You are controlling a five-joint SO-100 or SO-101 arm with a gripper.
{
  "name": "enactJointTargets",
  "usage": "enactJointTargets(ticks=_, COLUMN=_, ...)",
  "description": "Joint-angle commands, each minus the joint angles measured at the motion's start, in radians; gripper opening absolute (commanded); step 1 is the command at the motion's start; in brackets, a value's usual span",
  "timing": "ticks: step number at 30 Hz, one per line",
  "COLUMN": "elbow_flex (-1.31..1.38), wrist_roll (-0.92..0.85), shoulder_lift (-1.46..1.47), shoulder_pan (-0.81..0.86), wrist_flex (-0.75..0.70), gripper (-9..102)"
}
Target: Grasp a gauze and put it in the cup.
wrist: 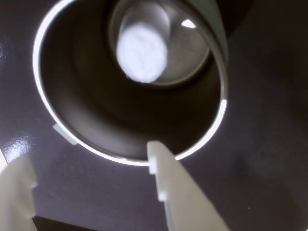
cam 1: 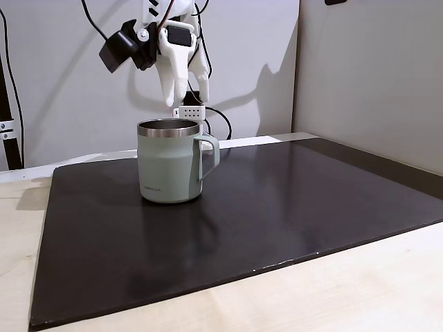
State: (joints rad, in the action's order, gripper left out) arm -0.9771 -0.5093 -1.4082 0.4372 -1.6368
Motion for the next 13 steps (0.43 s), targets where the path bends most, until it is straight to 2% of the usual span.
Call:
enactJointTargets(ticks=1, elbow_flex=0.054, wrist_roll=0.000, shoulder_lift=-0.018, shoulder_pan=-0.009, wrist_flex=-0.009, gripper=26)
enactJointTargets(ticks=13, elbow_flex=0.054, wrist_roll=0.000, shoulder_lift=-0.021, shoulder_pan=-0.009, wrist_flex=-0.015, gripper=26)
